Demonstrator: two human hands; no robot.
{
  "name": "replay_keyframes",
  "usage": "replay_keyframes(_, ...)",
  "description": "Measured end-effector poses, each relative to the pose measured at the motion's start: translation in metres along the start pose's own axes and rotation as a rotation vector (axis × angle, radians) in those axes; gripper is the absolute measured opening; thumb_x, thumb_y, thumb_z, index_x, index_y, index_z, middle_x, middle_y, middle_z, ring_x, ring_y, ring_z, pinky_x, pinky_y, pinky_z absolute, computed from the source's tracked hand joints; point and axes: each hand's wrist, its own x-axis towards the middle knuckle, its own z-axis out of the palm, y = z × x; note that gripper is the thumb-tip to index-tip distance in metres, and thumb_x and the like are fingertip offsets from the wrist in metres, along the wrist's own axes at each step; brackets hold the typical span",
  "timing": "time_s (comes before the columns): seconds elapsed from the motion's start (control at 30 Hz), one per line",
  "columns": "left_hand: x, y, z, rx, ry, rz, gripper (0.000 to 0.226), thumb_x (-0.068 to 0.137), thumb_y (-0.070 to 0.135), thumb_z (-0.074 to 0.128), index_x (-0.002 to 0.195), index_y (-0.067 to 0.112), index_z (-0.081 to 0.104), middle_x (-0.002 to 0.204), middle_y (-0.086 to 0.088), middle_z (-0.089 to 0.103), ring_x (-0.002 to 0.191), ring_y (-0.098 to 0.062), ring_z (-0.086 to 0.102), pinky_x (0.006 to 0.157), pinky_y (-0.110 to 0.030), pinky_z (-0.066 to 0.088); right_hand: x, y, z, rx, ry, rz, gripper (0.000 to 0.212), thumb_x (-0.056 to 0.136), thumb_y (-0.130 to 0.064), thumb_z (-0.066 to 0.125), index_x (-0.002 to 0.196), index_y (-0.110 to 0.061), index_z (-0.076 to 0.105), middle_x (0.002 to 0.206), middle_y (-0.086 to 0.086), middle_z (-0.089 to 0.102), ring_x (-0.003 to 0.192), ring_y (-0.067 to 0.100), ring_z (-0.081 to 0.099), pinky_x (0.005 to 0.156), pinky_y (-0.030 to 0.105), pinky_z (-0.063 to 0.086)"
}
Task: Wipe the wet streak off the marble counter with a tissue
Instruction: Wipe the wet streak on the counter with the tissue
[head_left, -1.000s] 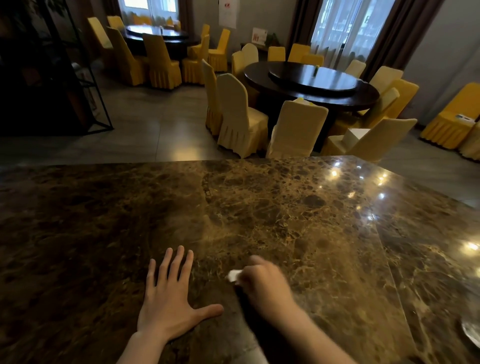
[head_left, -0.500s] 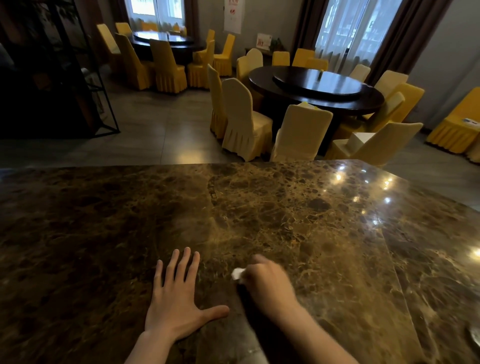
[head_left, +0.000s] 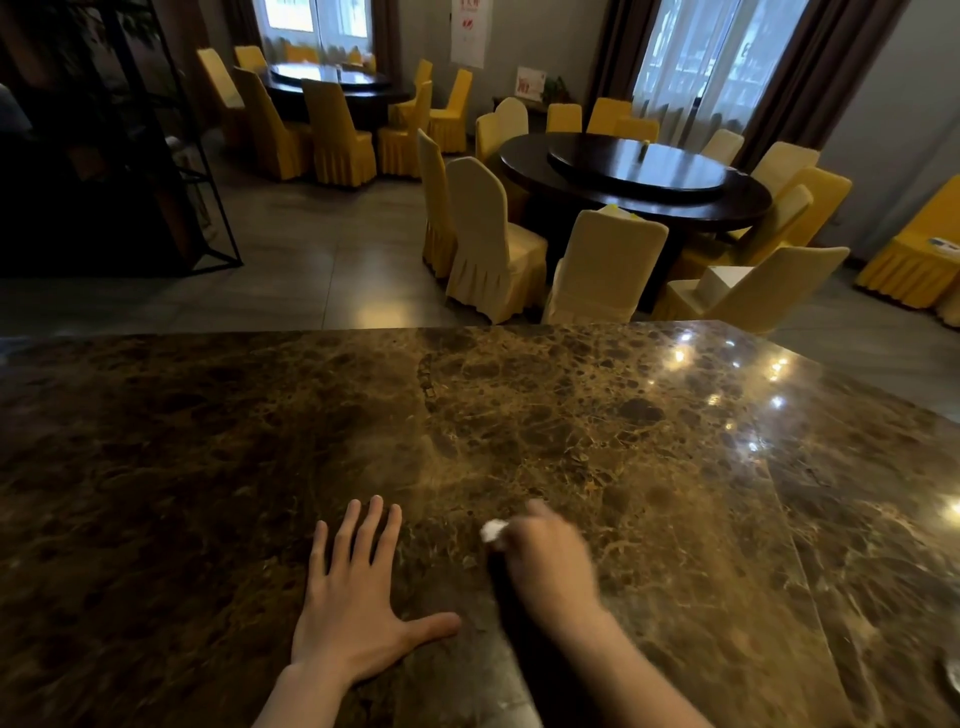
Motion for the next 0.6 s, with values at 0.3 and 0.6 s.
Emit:
replay_keyframes(0.3,0.001,-0.002,0.005,0.006,0.024,0.000,0.145,0.053,0.118,0.015,0.162,0.029,-0.021,0.170,0.007,-0.030,0.154,-0.018,-0.037,0.128,-0.057,-0.020,0.006,-0.027,0.019,0.106,0.160,0.156,0.013,0.097,-0.015,0.062,0.090,-0.015,0.074,0.098,0.000,0.058,0.082,0.018,0.059,0.075,0.034,0.055)
replay_keyframes(0.6,-0.001,-0.002,0.004,-0.028,0.045,0.016,0.148,0.051,0.119,0.018,0.163,0.031,-0.019,0.173,0.007,-0.027,0.155,-0.017,-0.035,0.129,-0.057,-0.019,0.013,0.052,-0.021,0.041,0.191,0.348,0.016,0.094,-0.015,0.064,0.084,-0.010,0.075,0.089,0.005,0.059,0.078,0.028,0.060,0.070,0.036,0.049)
